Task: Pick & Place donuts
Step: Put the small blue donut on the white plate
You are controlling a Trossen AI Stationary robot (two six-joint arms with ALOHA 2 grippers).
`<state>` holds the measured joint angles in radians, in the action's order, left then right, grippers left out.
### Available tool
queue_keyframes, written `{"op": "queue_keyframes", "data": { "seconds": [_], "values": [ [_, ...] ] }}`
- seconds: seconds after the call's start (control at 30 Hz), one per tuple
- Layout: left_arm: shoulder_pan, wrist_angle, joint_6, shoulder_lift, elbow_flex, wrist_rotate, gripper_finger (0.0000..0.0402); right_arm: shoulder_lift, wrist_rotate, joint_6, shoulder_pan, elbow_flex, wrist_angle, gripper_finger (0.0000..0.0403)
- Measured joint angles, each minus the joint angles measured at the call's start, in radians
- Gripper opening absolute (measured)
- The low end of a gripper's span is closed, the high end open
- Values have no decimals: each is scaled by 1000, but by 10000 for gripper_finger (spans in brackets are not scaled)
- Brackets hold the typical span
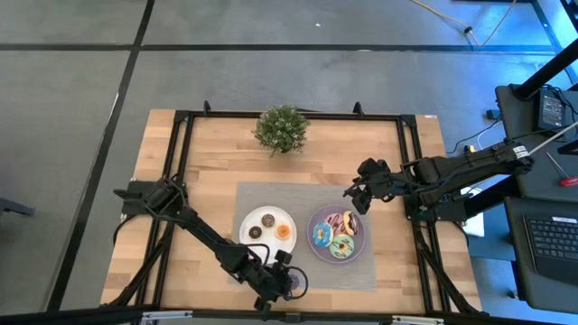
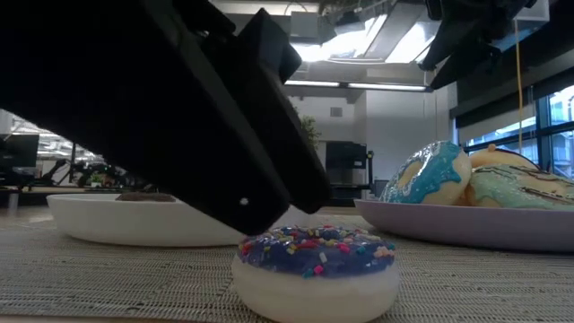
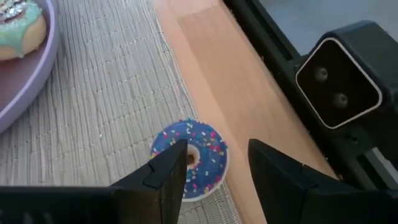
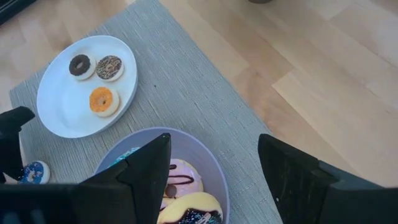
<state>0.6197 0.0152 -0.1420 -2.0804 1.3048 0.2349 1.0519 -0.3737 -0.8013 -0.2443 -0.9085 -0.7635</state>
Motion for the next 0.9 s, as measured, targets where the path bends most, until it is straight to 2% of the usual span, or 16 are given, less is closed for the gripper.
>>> {"op": "queue_keyframes", "data": {
  "seconds": [0.2, 0.47, 0.7, 0.9],
  "values": [
    [-2, 0, 51, 0, 0, 0, 163, 0, 0, 2, 0, 0, -1, 243],
    [-14, -27, 44, -42, 0, -44, 162, 0, -2, 24, 0, 0, -4, 243],
    [-13, -36, 34, -54, 1, -36, 166, 0, -2, 25, 0, 0, -8, 243],
    [-12, -70, -62, -55, 0, -51, 160, 0, -2, 25, 0, 0, -22, 243]
  ]
}}
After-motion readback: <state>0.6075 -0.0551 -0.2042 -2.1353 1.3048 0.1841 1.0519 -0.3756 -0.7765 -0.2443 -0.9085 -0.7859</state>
